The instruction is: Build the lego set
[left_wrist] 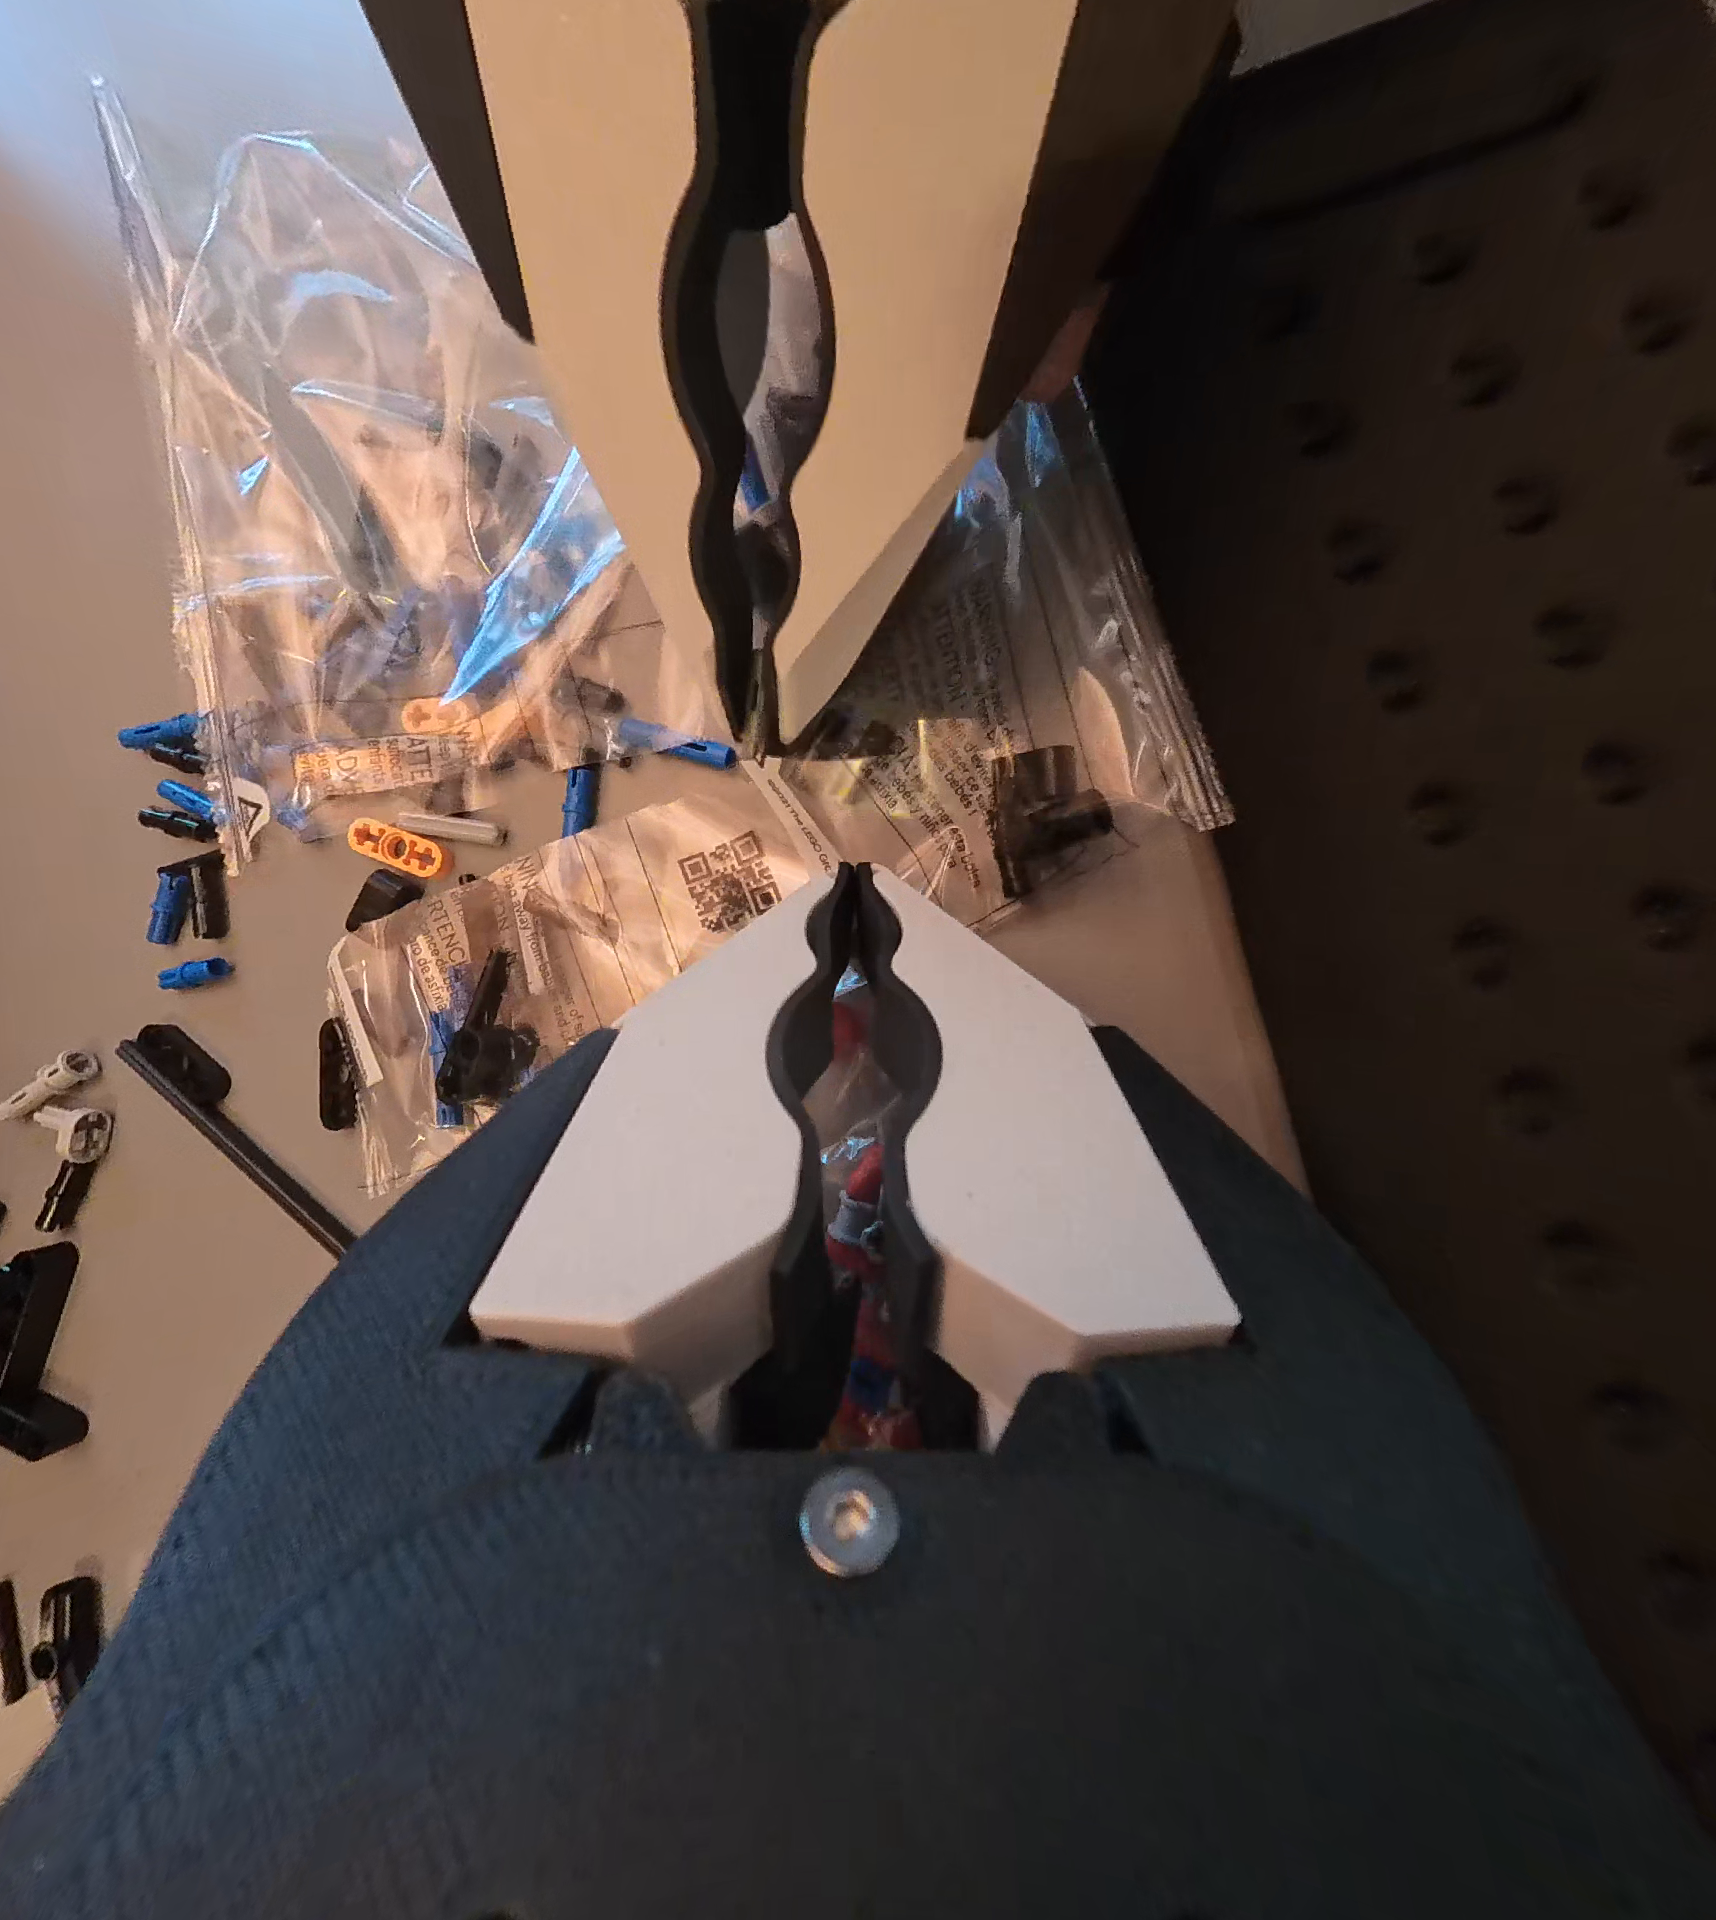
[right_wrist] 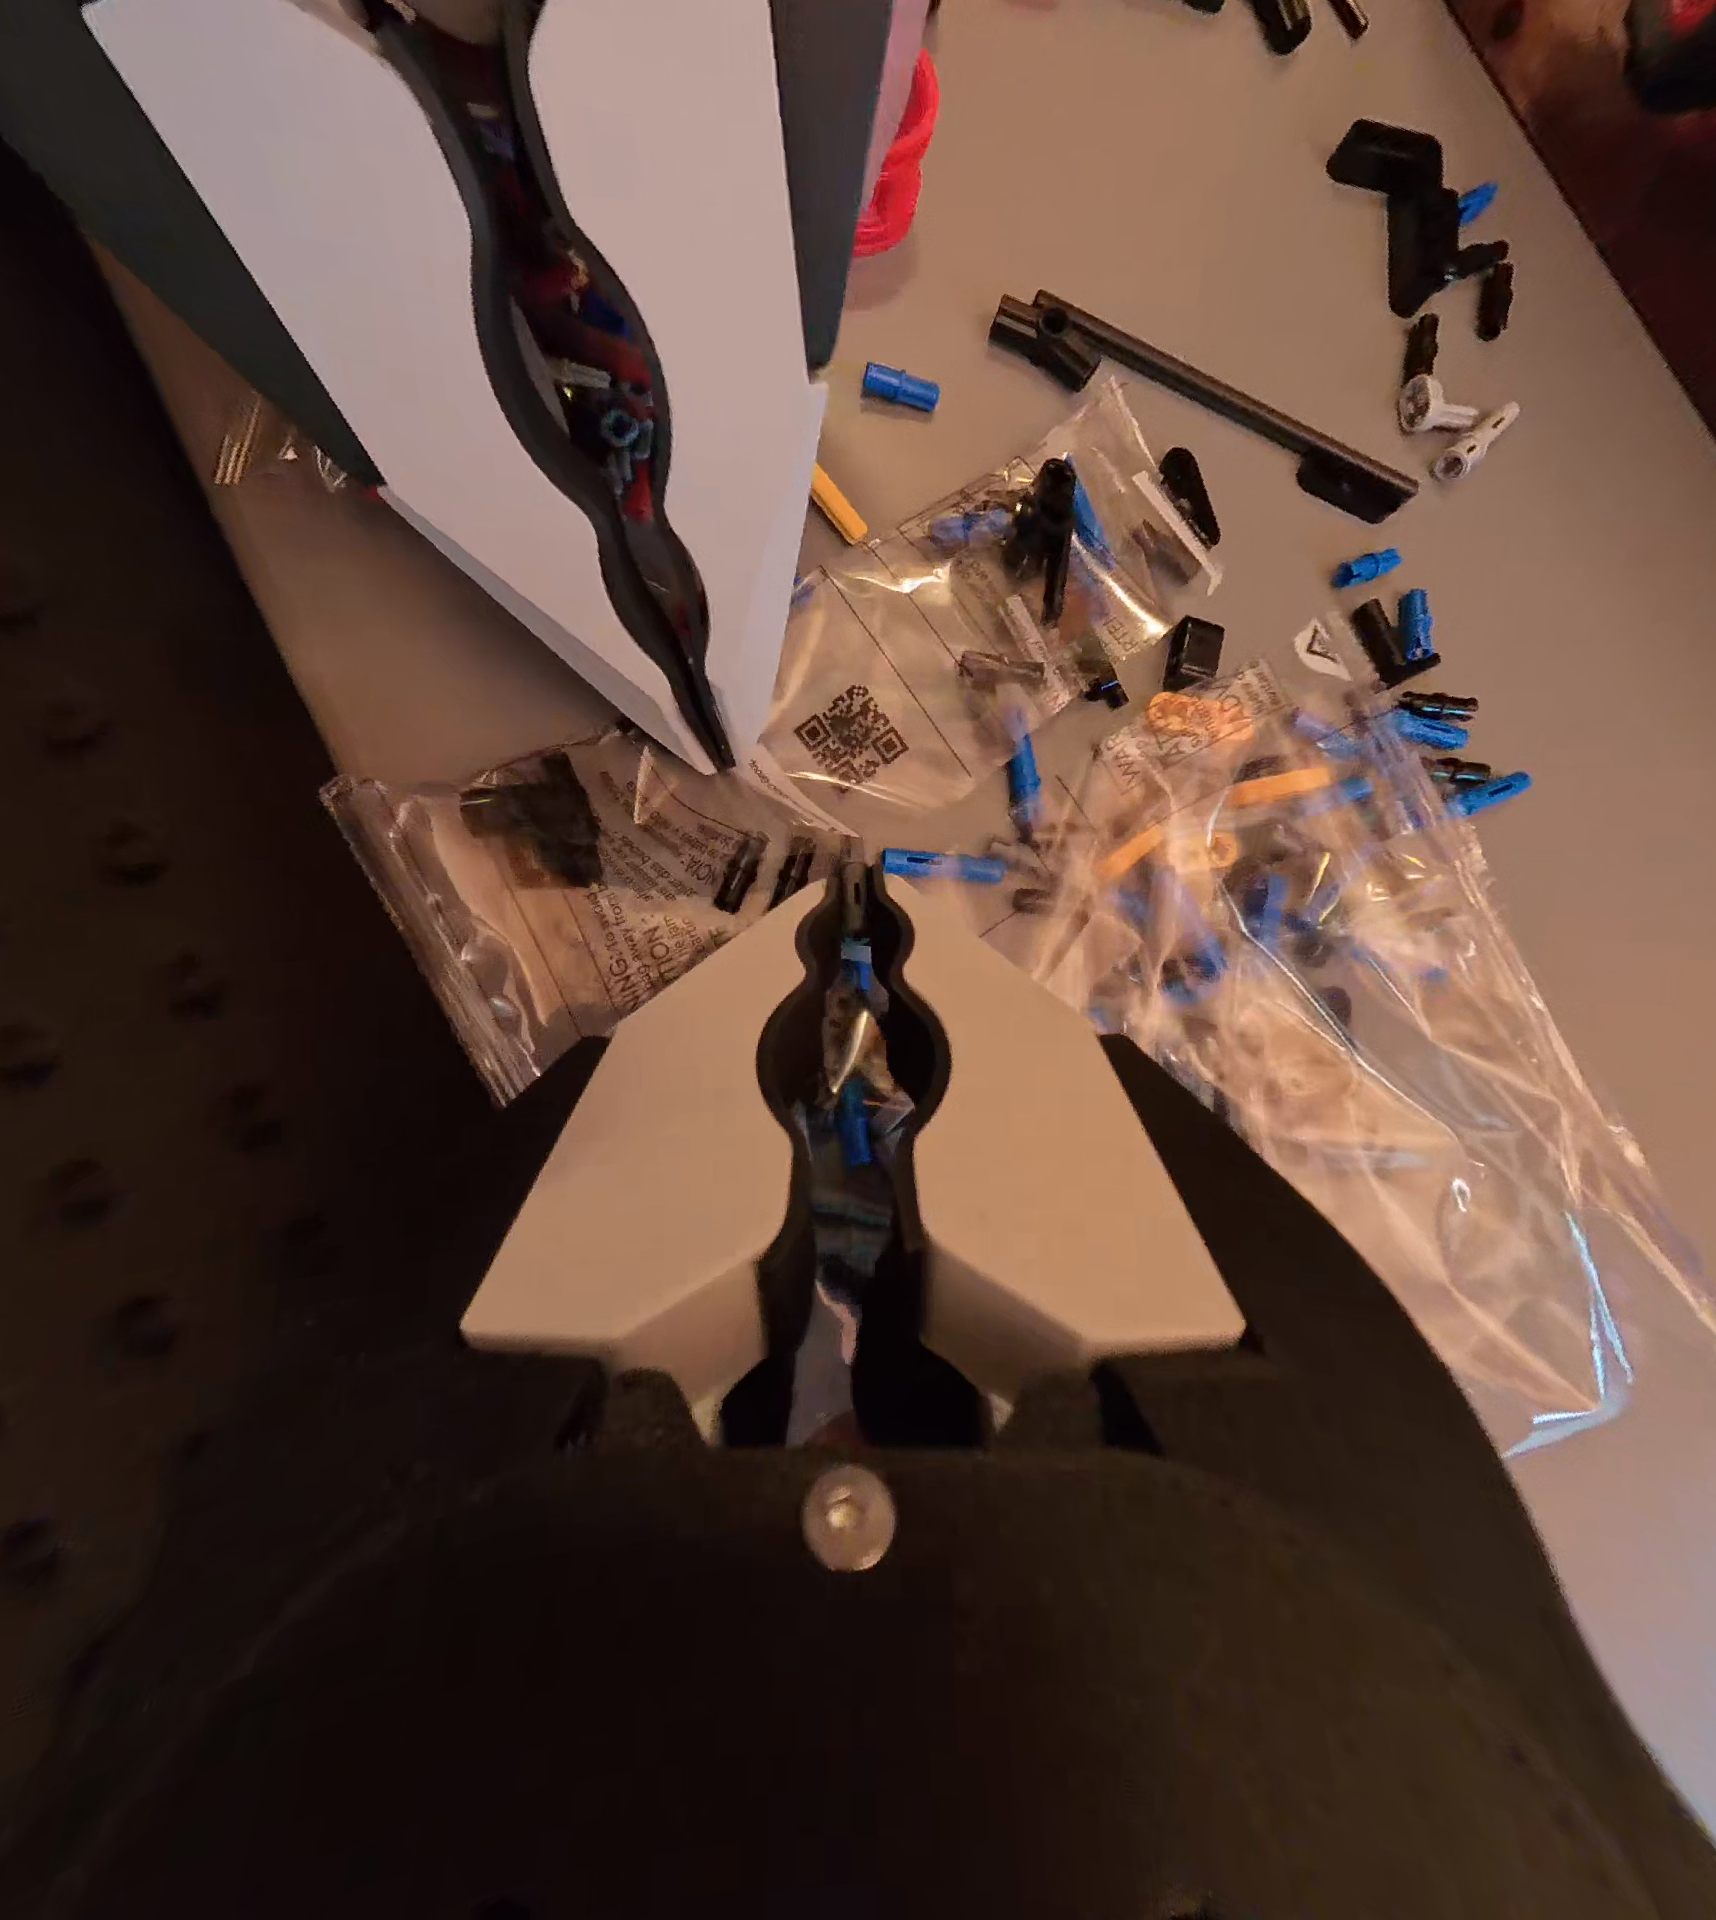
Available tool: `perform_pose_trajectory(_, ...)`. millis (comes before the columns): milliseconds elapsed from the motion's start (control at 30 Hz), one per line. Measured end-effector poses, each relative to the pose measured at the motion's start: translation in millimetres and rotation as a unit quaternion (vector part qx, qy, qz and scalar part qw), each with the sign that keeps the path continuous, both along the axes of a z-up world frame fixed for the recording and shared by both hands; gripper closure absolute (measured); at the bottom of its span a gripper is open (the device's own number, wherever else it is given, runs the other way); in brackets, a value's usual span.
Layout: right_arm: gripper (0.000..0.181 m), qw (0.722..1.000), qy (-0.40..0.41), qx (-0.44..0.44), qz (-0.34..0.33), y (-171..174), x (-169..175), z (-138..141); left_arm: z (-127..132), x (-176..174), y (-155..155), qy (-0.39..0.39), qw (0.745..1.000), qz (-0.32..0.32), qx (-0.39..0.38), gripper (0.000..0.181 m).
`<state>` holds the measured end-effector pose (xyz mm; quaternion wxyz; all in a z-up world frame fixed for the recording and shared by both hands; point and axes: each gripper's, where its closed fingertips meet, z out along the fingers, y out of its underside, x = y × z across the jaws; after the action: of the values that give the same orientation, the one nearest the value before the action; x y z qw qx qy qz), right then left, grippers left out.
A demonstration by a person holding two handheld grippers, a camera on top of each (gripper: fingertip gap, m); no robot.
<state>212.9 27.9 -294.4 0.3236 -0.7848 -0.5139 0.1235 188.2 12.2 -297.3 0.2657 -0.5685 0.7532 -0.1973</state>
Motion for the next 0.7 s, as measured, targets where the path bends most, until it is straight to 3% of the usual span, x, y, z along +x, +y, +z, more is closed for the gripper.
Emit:
perform_pose_trajectory(133, 0.179, 0.999, 0.049, -0.002, -0.012, 1, 0, 14, 0, 1, 3, -0.003, 1.000, 0.006, 0.007, 0.181)
perform_pose_trajectory(333, 0.179, 0.989, 0.145, -0.001, -0.028, 4, -2, 49, 22, -1, 22, -0.045, 0.998, 0.041, 0.035, 0.157)
perform_pose_trajectory(500, 0.179, 0.982, 0.188, -0.018, -0.016, 4, -18, 66, 56, -3, 27, -0.113, 0.988, 0.040, 0.093, 0.164)
perform_pose_trajectory(700, 0.179, 0.984, 0.177, -0.022, 0.012, 4, -38, 62, 60, -7, 28, -0.123, 0.972, 0.010, 0.202, 0.176)
